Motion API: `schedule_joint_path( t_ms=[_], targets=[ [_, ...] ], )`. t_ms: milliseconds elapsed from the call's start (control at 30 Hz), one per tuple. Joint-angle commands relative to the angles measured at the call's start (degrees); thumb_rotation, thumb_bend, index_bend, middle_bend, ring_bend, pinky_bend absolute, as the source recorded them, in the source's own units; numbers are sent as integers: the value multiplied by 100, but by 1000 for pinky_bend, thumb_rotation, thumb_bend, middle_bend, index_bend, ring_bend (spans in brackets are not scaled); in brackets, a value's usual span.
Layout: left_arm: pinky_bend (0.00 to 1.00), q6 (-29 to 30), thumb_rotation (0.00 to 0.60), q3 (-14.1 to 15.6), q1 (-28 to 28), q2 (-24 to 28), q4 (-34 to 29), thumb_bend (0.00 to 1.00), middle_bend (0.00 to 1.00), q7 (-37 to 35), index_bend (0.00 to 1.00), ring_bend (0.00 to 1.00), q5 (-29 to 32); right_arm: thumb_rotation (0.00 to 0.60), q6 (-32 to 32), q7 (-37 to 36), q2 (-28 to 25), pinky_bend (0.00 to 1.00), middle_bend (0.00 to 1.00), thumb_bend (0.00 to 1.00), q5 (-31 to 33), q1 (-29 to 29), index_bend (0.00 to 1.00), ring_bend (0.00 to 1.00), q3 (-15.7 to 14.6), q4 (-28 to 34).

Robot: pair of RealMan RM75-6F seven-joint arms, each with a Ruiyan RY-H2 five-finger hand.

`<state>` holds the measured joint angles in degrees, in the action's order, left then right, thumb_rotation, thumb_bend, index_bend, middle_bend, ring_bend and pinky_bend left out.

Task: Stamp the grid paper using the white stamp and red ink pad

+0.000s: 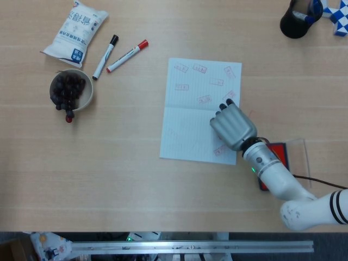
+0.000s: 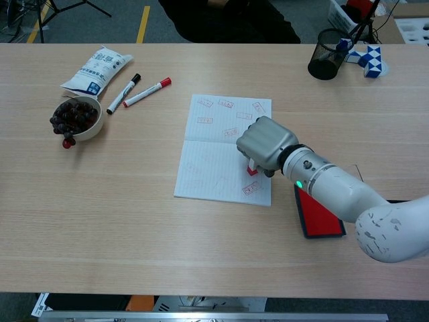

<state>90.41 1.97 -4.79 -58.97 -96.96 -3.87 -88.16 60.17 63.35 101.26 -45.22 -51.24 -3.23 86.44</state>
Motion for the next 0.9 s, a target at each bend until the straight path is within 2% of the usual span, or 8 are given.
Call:
schedule_joint_path(
  t_ms=[33, 900],
  targets=[
    [95, 2, 600, -1, -1, -3, 6, 175, 107, -2, 145, 160, -1, 600, -3, 5, 20, 291, 525, 371, -15, 12, 726, 332, -2, -23],
    [95, -20, 600, 2, -10, -8, 34, 175, 107, -8, 144, 160, 31, 600, -109, 22, 123, 291, 529, 372, 0, 81, 735, 337, 30, -195]
  ],
)
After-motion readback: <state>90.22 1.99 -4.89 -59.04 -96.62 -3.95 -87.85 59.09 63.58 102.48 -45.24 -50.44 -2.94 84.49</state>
